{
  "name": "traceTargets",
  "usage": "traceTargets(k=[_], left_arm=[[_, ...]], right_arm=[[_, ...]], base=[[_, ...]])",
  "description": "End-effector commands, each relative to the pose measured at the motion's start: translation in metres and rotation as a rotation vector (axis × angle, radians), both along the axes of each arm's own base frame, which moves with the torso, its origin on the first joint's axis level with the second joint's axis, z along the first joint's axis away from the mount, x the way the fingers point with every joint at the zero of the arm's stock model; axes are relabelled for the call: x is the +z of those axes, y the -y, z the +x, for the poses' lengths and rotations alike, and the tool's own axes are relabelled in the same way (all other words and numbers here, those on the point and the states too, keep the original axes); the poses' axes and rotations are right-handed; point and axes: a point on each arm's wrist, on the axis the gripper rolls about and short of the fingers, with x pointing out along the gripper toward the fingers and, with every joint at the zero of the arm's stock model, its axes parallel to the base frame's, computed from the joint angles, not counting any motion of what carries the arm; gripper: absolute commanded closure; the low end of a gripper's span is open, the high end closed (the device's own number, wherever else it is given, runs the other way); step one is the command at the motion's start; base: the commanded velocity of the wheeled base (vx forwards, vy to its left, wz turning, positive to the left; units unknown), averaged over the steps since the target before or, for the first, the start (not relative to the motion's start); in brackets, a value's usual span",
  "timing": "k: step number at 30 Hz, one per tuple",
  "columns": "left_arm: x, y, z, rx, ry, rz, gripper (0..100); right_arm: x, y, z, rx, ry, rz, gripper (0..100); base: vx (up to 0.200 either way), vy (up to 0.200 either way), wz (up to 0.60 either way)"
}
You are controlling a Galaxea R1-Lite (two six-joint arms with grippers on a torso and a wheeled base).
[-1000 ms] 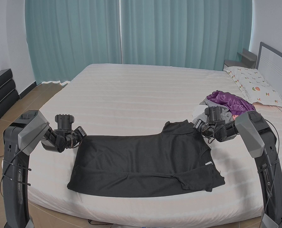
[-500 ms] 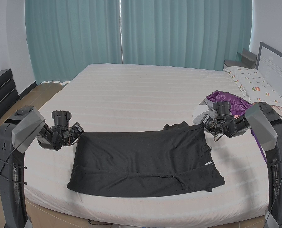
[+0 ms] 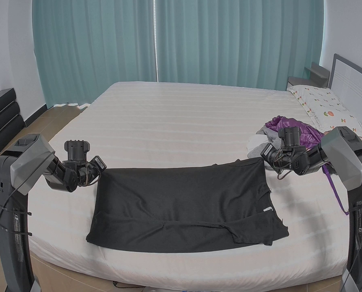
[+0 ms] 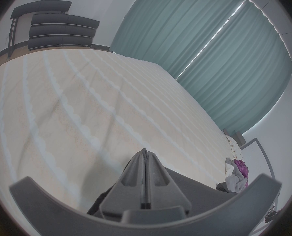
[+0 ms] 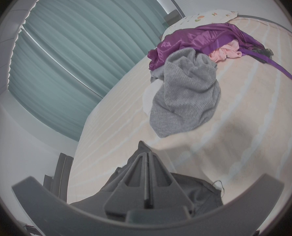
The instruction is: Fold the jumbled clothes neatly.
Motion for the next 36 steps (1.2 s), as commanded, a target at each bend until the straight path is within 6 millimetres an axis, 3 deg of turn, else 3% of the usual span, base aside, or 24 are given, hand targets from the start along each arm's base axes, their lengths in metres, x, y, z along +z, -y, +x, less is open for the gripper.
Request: traceTargets(k=[1,12,17,21,26,36], left_arm=[[0.0,0.001,-0.006,-0.005,-0.016,0.005,100],[0.005,-0.001,-0.028,-0.016,-0.059,0.0,100],[0.001,0.001,-0.053,-0.035,-0.127,0.018,100],[-0.003,0.007,-0.063,-0.054,-0.162,0.027,100],[0.001,0.007,-0.08,-0.061,-0.189,0.027,100],[-0.003,0.008,-0.102,-0.069,-0.248,0.025,100]], right_arm=[[-0.002,0.001,-0.006,0.009,-0.025,0.005,100],[-0.005,0.014,-0.027,0.03,-0.096,0.031,100],[-0.013,0.015,-0.051,0.059,-0.173,0.047,100],[-0.014,0.015,-0.056,0.071,-0.191,0.055,100],[-0.004,0.016,-0.069,0.074,-0.195,0.058,100],[-0.021,0.018,-0.093,0.116,-0.283,0.035,100]], base=[[0.0,0.0,0.0],[0.0,0.0,0.0],[0.0,0.0,0.0],[0.0,0.0,0.0],[0.0,0.0,0.0],[0.0,0.0,0.0]])
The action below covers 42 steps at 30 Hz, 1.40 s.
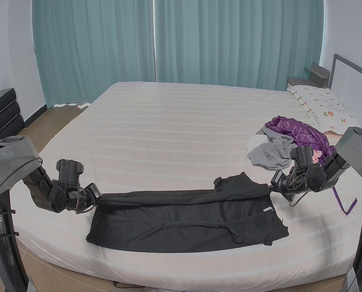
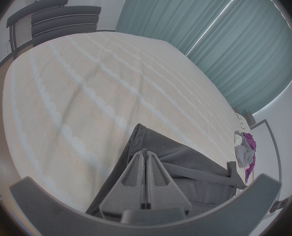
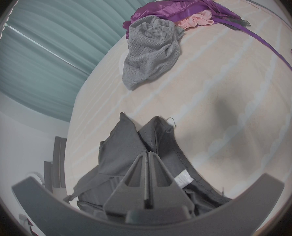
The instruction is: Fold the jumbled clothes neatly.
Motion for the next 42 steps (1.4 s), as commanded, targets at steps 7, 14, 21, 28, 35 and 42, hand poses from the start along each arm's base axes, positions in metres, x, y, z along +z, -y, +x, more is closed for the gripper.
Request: traceTargets(k=[7,14,21,28,35,42], left_arm=[[0.011,0.0,-0.018,-0.015,-0.005,-0.017,100],[0.015,-0.002,-0.018,-0.011,0.005,-0.032,100],[0.011,-0.006,-0.023,-0.008,-0.018,-0.04,100],[0.003,-0.005,-0.032,-0.029,-0.059,-0.051,100],[-0.003,-0.004,-0.035,-0.033,-0.089,-0.053,100],[0.002,-0.003,-0.038,-0.031,-0.08,-0.056,0]], right_arm=[[0.005,0.002,-0.025,0.059,0.014,-0.052,100],[0.018,0.003,-0.038,0.066,0.106,-0.059,100],[0.006,0.004,-0.052,0.072,0.077,-0.064,100],[-0.011,0.003,-0.063,0.126,0.02,-0.103,100],[-0.028,0.0,-0.064,0.145,-0.025,-0.112,100],[-0.018,0.001,-0.059,0.124,0.031,-0.094,0]], base=[[0.0,0.0,0.0],[0.0,0.0,0.0],[0.0,0.0,0.0],[0.0,0.0,0.0],[0.0,0.0,0.0],[0.0,0.0,0.0]])
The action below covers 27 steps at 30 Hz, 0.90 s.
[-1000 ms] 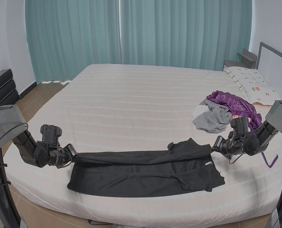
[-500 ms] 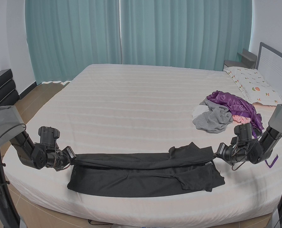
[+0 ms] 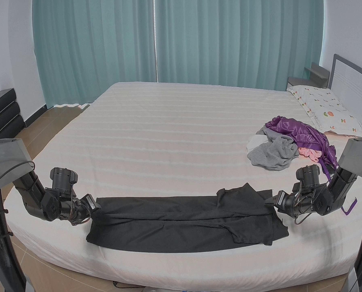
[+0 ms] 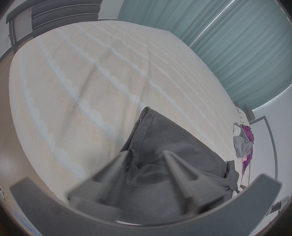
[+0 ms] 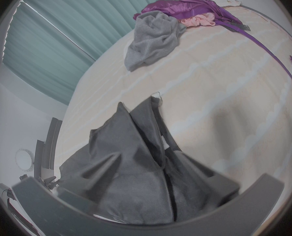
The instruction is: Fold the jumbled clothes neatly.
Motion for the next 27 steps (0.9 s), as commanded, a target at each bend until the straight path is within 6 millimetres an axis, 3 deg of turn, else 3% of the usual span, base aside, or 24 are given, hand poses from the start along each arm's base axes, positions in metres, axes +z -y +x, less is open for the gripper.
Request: traceTargets(k=[1,5,10,11,20,27], left_arm=[[0.007,-0.001,-0.001,0.006,0.02,-0.003,0],[0.02,-0.006,0.002,0.021,0.065,-0.014,0],[0.018,-0.005,0.012,0.015,0.081,-0.008,0],[0.008,-0.004,0.022,0.016,0.07,-0.004,0],[-0.02,0.008,0.056,0.034,0.074,0.066,0],[-0.032,0.011,0.066,0.037,0.07,0.085,0]], right_arm=[[0.007,0.003,0.003,-0.011,0.039,0.008,0],[0.014,0.007,0.011,-0.026,0.099,0.011,0],[0.014,0.008,0.025,-0.065,0.122,0.046,0],[0.01,0.006,0.03,-0.081,0.114,0.067,0],[-0.012,0.011,0.042,-0.111,0.088,0.075,0],[-0.017,0.012,0.048,-0.14,0.083,0.091,0]], base=[[0.0,0.0,0.0],[0.0,0.0,0.0],[0.0,0.0,0.0],[0.0,0.0,0.0],[0.0,0.0,0.0],[0.0,0.0,0.0]])
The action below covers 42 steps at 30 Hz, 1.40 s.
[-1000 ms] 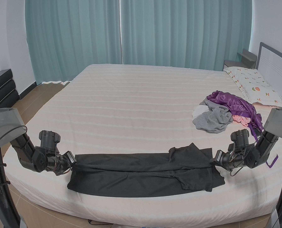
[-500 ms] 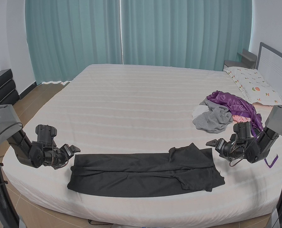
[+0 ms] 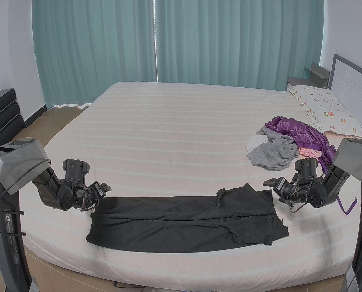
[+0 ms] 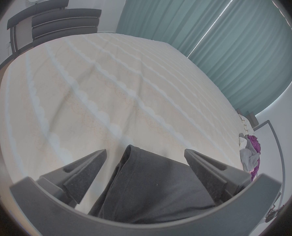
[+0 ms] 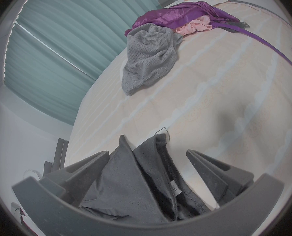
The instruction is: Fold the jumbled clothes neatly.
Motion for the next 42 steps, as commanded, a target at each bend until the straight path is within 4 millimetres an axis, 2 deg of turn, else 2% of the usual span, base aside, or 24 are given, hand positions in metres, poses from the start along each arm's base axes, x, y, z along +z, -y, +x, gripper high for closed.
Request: traceTargets(k=[1,3,4,9,14,22,23,27,28,35,42], left_arm=[[-0.018,0.002,0.006,-0.001,-0.027,0.003,0],[-0.018,0.0,0.007,0.003,-0.027,0.001,0],[-0.018,0.0,0.007,0.007,-0.027,0.001,100],[-0.015,-0.002,0.009,0.021,-0.015,-0.004,100],[-0.008,-0.006,0.017,0.107,0.036,-0.026,100],[-0.006,-0.015,0.023,0.146,0.06,-0.03,100],[-0.006,-0.015,0.023,0.148,0.063,-0.031,100],[-0.005,-0.016,0.028,0.163,0.077,-0.046,100],[-0.005,-0.016,0.028,0.171,0.077,-0.055,100],[-0.007,-0.02,0.029,0.184,0.076,-0.064,100],[-0.009,-0.021,0.031,0.187,0.076,-0.063,100]], right_arm=[[-0.011,0.001,0.003,-0.008,-0.02,0.003,0],[-0.011,0.001,0.003,-0.01,-0.02,0.001,0],[-0.012,0.002,0.003,-0.012,-0.021,0.001,0],[-0.01,0.005,0.007,-0.024,-0.008,0.005,0],[-0.013,0.007,0.014,-0.045,-0.002,0.013,0],[-0.025,-0.004,0.023,-0.041,-0.003,-0.012,0],[-0.032,-0.007,0.027,-0.057,-0.003,-0.04,0],[-0.032,-0.008,0.028,-0.057,0.003,-0.042,0],[-0.032,-0.008,0.028,-0.057,0.003,-0.042,100],[-0.03,-0.008,0.033,-0.069,0.021,-0.043,100],[-0.026,0.002,0.037,-0.096,0.041,-0.039,100]], base=[[0.0,0.0,0.0],[0.0,0.0,0.0],[0.0,0.0,0.0],[0.0,0.0,0.0],[0.0,0.0,0.0],[0.0,0.0,0.0],[0.0,0.0,0.0],[0.0,0.0,0.0],[0.0,0.0,0.0],[0.0,0.0,0.0],[0.0,0.0,0.0]])
